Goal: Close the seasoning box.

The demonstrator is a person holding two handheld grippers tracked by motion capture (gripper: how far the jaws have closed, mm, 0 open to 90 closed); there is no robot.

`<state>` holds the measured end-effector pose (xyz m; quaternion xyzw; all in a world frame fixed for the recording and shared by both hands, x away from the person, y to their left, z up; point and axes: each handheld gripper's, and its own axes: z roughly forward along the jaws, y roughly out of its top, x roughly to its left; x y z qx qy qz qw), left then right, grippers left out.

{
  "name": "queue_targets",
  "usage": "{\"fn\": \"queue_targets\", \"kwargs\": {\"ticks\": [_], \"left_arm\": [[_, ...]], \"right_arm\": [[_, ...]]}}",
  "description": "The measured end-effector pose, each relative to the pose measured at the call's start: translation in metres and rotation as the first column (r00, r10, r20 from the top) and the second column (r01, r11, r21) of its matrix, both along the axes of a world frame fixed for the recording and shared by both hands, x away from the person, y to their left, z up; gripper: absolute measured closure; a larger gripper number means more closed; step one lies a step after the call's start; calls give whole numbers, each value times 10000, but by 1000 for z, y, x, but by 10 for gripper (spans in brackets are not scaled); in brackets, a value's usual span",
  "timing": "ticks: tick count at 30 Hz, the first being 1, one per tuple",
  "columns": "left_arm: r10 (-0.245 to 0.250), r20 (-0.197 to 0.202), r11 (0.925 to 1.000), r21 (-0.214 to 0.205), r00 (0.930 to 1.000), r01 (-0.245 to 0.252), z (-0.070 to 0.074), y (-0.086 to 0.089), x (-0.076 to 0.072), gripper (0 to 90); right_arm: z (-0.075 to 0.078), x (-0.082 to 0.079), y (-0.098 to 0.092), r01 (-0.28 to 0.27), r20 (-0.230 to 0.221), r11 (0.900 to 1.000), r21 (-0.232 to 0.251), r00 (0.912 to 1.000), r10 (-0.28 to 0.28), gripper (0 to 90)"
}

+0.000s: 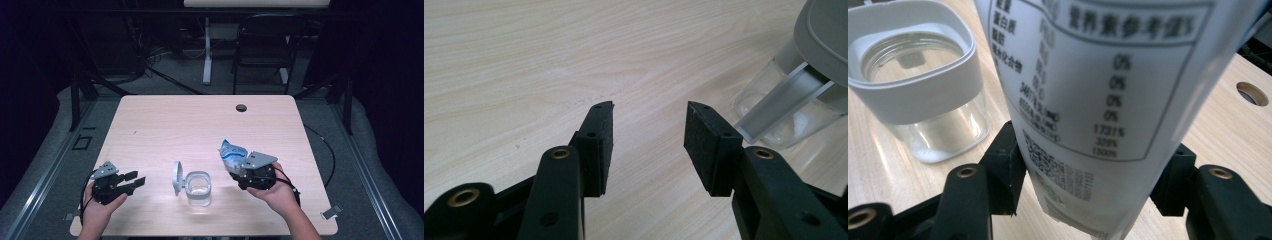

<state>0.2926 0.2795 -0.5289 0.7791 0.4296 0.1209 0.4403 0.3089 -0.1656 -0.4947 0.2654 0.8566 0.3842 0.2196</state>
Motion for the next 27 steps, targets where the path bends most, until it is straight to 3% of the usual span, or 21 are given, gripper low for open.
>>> {"fn": "queue_targets", "kwargs": {"ticks": [15,27], "left_arm": [[-47,-22,10000,-9,10000,47,0,1,0,552],[-50,-133,10000,50,9999,51,-1,2,1,552]], "right_arm": [[0,-4,6,-334,78,9970,-695,9994,341,418],[3,-5,12,-726,-120,9918,-1055,9974,717,418]]}}
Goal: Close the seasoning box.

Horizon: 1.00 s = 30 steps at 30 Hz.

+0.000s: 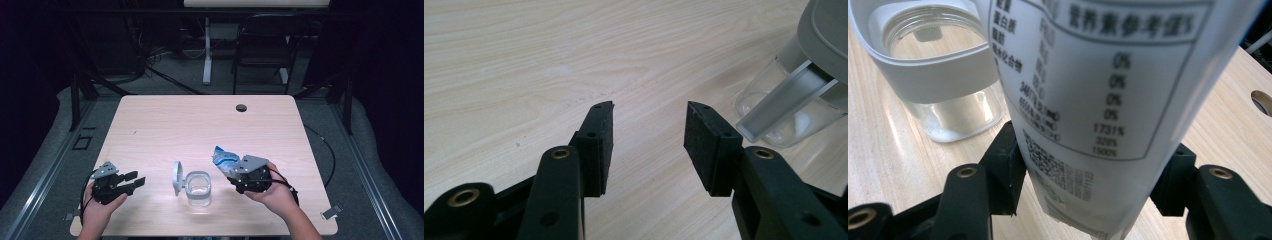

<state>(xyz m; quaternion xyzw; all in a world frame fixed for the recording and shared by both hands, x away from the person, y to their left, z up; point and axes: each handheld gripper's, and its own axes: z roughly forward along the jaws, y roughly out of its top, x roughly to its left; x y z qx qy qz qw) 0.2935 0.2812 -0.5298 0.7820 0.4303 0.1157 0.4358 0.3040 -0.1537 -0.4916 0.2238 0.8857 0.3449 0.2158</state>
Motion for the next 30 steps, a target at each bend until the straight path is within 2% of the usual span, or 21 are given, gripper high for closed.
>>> {"fn": "queue_targets", "kwargs": {"ticks": [3,15,25,28,30], "left_arm": [[25,21,10000,-57,10000,-24,0,0,0,552],[98,43,9999,-92,9999,-97,-1,1,0,553],[127,46,9999,-92,9999,-127,-2,1,1,553],[133,29,9999,-83,9999,-133,-2,2,1,552],[134,31,9999,-76,9999,-134,-2,2,1,553]], "right_arm": [[1,0,2,-104,56,9999,-38,9999,104,418],[5,-2,9,-524,-94,9956,-779,9986,518,418],[4,-3,11,-601,-225,9896,-1311,9981,576,418],[2,-3,11,-659,-258,9893,-1301,9977,631,418],[3,-3,12,-654,-251,9865,-1504,9977,623,418]]}}
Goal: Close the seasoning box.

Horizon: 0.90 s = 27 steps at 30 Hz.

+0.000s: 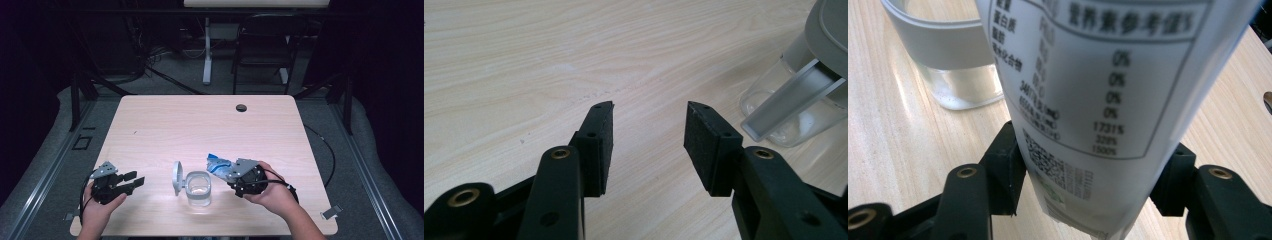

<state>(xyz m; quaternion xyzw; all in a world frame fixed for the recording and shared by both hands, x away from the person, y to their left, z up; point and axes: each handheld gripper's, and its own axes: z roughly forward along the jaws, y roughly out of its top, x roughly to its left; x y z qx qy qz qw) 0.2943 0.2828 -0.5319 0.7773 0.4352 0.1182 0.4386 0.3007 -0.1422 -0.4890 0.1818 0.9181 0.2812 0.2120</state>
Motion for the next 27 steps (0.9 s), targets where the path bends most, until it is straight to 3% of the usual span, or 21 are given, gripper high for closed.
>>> {"fn": "queue_targets", "kwargs": {"ticks": [13,15,17,20,21,24,26,27], "left_arm": [[-19,3,10000,14,10000,19,1,0,0,552],[-6,4,10000,20,10000,6,0,0,0,552],[-17,-29,10000,70,10000,17,1,0,0,552],[-34,-11,10000,53,10000,34,0,0,0,552],[-10,15,10000,38,10000,10,0,0,0,552],[-5,9,10000,58,10000,5,0,0,0,552],[-33,-18,10000,63,10000,33,0,0,0,552],[-18,-28,10000,88,10000,18,0,0,0,552]], "right_arm": [[-1,-1,6,-199,169,9985,-519,9996,208,418],[-2,-1,7,-198,200,9989,-418,9996,206,419],[-2,-1,7,-238,240,9971,-723,9994,256,418],[-4,-2,8,-271,239,9977,-621,9993,286,418],[-3,-2,8,-295,254,9955,-900,9992,319,418],[-6,-3,10,-251,353,9965,-802,9990,280,418],[-5,-2,10,-270,446,9929,-1156,9985,324,418],[-7,-2,11,-253,498,9940,-1062,9983,308,418]]}}
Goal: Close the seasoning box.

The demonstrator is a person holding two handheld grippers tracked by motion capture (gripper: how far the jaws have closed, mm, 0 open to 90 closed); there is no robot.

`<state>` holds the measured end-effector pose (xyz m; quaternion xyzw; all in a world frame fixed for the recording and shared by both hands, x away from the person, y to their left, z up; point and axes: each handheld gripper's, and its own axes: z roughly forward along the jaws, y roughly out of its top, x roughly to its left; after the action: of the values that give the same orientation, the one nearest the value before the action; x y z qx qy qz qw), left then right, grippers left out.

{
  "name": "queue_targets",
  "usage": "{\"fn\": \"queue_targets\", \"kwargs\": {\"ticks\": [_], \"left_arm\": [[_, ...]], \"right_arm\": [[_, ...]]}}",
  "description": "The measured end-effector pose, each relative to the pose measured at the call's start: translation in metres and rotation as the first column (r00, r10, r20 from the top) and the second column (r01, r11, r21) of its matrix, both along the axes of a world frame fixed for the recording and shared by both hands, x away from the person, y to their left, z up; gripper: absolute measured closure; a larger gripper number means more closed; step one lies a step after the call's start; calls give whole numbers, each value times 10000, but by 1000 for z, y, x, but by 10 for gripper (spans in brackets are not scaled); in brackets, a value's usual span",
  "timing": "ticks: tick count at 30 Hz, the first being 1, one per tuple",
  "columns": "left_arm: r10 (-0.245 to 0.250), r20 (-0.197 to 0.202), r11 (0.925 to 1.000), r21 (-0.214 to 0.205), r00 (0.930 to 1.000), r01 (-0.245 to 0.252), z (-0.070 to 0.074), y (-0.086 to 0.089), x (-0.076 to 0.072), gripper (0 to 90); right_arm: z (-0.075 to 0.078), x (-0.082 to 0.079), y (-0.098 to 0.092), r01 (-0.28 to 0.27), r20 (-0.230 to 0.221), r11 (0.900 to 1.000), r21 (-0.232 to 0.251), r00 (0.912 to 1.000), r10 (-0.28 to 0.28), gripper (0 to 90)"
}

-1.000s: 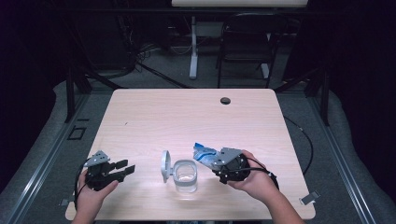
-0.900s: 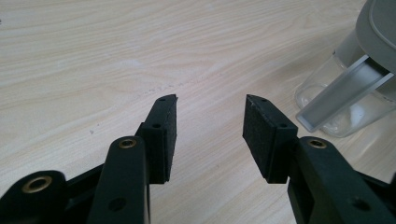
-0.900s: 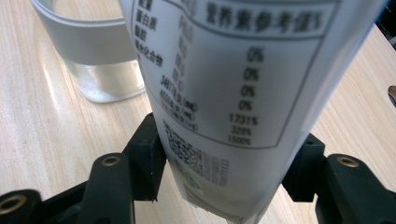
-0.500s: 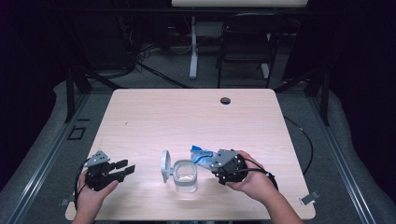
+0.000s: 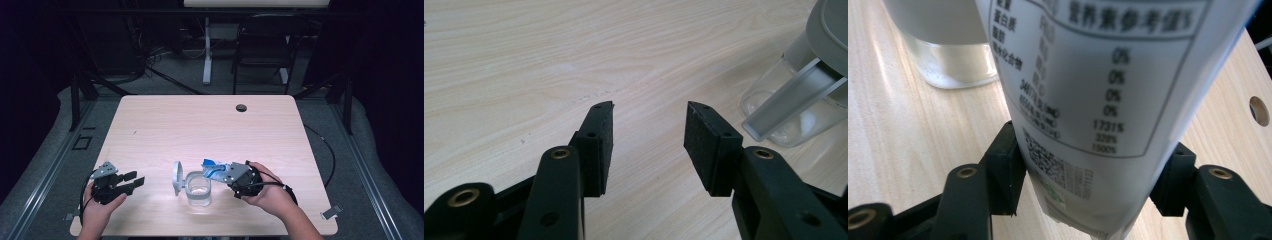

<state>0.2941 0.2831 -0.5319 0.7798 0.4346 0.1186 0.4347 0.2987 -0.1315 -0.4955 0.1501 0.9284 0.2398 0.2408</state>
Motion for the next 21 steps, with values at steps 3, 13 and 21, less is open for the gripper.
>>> {"fn": "queue_targets", "kwargs": {"ticks": [3,13,21], "left_arm": [[-7,10,10000,-32,10000,7,0,0,0,552],[-19,-52,10000,18,10000,19,0,0,0,552],[-21,-64,10000,21,10000,21,-1,0,0,552]], "right_arm": [[0,0,1,-24,92,9995,-299,10000,27,418],[-4,1,4,-34,576,9983,-585,9983,67,419],[-4,-1,7,-34,1154,9947,-1032,9932,153,419]]}}
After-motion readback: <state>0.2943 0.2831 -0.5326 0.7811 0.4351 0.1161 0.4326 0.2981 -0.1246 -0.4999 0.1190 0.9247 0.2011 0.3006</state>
